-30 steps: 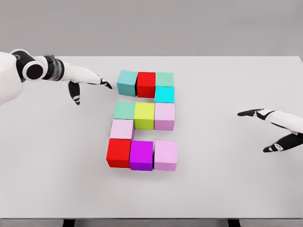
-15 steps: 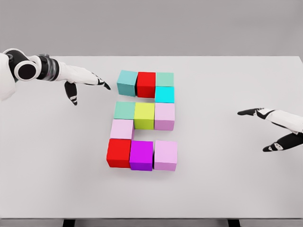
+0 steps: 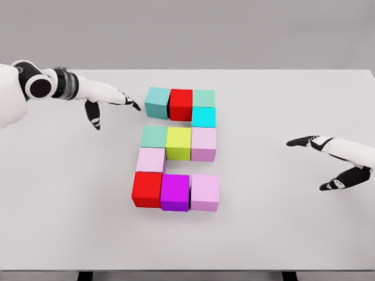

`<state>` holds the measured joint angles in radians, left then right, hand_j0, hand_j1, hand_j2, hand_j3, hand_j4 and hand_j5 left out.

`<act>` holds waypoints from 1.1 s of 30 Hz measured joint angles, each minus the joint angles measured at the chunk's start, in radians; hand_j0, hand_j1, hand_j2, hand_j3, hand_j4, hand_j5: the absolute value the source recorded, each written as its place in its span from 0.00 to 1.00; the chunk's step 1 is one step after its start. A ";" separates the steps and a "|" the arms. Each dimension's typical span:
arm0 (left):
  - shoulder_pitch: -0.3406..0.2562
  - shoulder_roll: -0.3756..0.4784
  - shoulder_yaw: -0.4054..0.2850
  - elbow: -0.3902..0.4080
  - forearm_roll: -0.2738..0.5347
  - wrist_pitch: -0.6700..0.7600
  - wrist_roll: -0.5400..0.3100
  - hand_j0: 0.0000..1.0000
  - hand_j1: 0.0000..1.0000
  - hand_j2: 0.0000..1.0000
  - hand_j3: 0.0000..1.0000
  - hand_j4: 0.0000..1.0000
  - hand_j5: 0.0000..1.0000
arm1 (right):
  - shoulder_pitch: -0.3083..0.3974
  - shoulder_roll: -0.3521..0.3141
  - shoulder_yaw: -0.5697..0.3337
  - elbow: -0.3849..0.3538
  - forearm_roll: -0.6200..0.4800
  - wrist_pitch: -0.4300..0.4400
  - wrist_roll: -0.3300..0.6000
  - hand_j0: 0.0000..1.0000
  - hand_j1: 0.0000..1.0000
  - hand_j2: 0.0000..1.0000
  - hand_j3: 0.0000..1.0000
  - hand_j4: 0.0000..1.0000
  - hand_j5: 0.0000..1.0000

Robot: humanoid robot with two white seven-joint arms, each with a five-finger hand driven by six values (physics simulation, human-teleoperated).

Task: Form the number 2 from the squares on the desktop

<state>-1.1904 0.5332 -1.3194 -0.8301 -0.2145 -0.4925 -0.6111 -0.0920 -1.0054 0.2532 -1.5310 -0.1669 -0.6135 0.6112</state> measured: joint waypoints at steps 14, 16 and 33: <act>-0.002 -0.054 0.011 0.067 -0.009 0.001 0.000 1.00 1.00 1.00 1.00 1.00 1.00 | 0.000 -0.008 -0.004 -0.002 0.003 0.000 0.000 1.00 1.00 1.00 1.00 1.00 1.00; -0.002 -0.061 0.012 0.068 -0.010 0.001 0.000 1.00 1.00 1.00 1.00 1.00 1.00 | 0.000 -0.009 -0.004 -0.001 0.003 0.000 0.000 1.00 1.00 1.00 1.00 1.00 1.00; 0.005 -0.002 0.116 0.052 0.005 -0.074 0.000 1.00 1.00 1.00 1.00 1.00 1.00 | 0.026 -0.026 0.004 -0.066 0.030 0.000 0.000 1.00 1.00 1.00 1.00 1.00 1.00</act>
<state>-1.1858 0.5310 -1.2035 -0.7777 -0.2098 -0.5669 -0.6112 -0.0660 -1.0315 0.2575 -1.5969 -0.1370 -0.6135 0.6112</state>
